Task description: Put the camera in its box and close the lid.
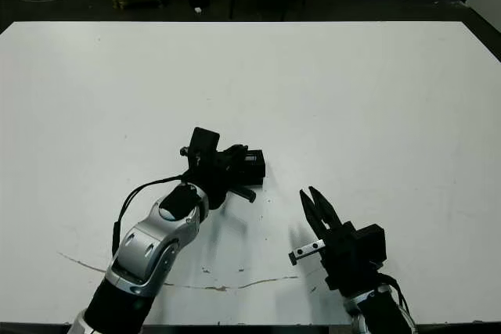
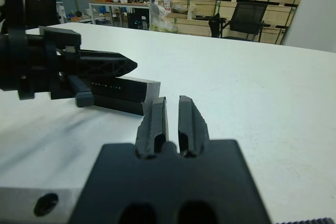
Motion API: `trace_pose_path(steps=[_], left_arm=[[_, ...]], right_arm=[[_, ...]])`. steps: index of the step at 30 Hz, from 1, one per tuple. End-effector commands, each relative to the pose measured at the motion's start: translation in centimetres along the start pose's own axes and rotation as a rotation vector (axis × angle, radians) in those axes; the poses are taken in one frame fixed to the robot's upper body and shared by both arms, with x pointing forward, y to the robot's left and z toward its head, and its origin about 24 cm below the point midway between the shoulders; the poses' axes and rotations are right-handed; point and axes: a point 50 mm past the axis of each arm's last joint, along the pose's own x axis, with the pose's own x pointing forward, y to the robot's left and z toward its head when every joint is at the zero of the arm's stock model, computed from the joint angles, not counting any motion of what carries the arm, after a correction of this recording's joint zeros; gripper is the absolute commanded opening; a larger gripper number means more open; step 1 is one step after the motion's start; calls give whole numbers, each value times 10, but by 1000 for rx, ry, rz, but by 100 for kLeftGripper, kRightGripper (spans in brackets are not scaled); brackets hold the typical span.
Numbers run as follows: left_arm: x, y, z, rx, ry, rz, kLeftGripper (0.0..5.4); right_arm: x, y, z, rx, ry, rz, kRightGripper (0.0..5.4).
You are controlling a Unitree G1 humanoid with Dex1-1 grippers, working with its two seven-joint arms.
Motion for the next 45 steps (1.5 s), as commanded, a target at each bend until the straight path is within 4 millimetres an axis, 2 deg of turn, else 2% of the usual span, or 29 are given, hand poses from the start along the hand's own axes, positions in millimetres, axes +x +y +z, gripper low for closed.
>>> trace_pose_path(steps=[1, 17, 22, 31, 35, 42, 45], left_arm=[[-12, -4, -39, -22, 190, -1, 2], [-36, 3, -71, -128, 323, 41, 2], [-39, 2, -80, -146, 375, 62, 2], [-41, 6, -85, -135, 420, 68, 2], [-46, 6, -75, -101, 376, 17, 2], [-66, 6, -44, -185, 317, -117, 2], [-81, 11, -22, -107, 267, -235, 2]], right_arm=[[-7, 0, -8, 20, 52, 7, 0], [-7, 1, -11, 32, 40, 11, 0], [-8, 2, -11, 29, 53, 7, 0], [-8, 3, -12, 36, 46, 10, 0], [-8, 4, -12, 37, 45, 11, 0], [-7, 4, -15, 25, 43, 14, 0], [-8, 5, -13, 20, 55, 14, 0]])
